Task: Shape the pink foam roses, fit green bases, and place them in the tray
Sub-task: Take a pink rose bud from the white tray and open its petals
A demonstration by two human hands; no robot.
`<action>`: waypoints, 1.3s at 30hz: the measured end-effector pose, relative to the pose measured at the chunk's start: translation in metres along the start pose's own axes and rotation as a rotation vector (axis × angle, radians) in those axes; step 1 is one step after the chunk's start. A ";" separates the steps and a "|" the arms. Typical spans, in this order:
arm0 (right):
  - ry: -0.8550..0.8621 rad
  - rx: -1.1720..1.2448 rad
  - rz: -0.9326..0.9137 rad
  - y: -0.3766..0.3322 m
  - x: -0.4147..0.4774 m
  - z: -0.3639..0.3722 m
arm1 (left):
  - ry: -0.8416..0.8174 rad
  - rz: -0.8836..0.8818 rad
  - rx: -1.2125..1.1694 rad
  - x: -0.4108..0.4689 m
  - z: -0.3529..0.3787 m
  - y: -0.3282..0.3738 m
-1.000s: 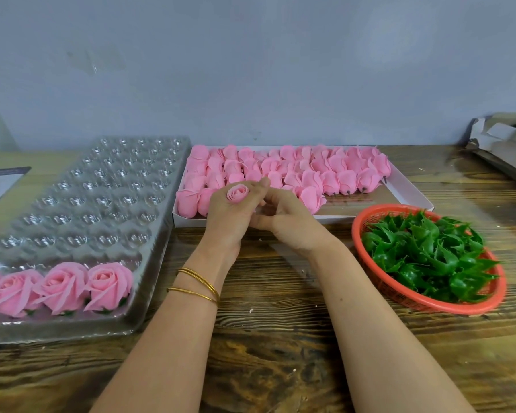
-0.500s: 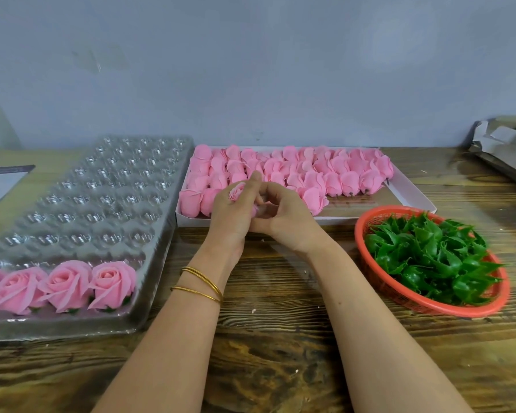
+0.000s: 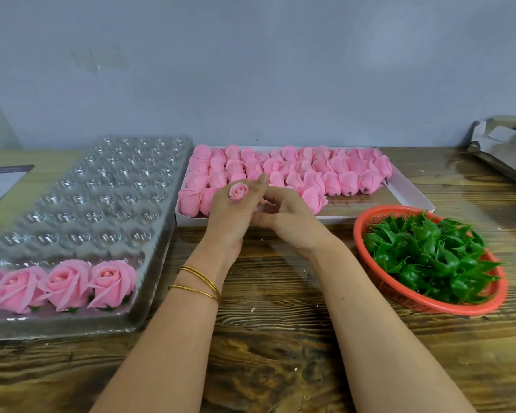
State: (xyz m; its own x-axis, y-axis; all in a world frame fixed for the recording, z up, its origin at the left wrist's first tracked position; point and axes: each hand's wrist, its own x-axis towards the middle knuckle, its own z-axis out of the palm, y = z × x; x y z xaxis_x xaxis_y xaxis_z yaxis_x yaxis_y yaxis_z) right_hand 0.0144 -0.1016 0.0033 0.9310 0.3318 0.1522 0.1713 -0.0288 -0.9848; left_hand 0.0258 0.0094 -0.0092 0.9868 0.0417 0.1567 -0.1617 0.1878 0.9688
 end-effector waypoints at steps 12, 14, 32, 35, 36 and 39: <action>0.142 -0.161 -0.009 0.005 0.005 0.001 | 0.045 0.002 0.023 0.002 0.002 -0.003; 0.140 -0.159 -0.020 0.006 0.005 0.000 | 0.051 0.004 0.047 0.002 0.002 -0.003; 0.101 -0.074 -0.015 0.002 0.004 0.001 | 0.084 0.047 0.049 0.003 0.004 -0.005; 0.124 -0.122 -0.008 0.004 0.005 0.001 | 0.082 0.034 0.057 0.005 0.004 -0.006; 0.129 -0.135 -0.007 0.005 0.005 0.001 | 0.079 0.032 0.058 0.005 0.004 -0.007; 0.135 -0.141 -0.013 0.005 0.005 0.000 | 0.067 0.038 0.071 0.005 0.003 -0.008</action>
State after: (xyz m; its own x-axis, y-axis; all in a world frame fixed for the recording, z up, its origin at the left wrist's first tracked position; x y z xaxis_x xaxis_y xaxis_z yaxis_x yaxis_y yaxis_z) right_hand 0.0201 -0.0996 -0.0011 0.9616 0.2036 0.1841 0.2182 -0.1599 -0.9627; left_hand 0.0322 0.0052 -0.0154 0.9767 0.1130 0.1826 -0.1954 0.1153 0.9739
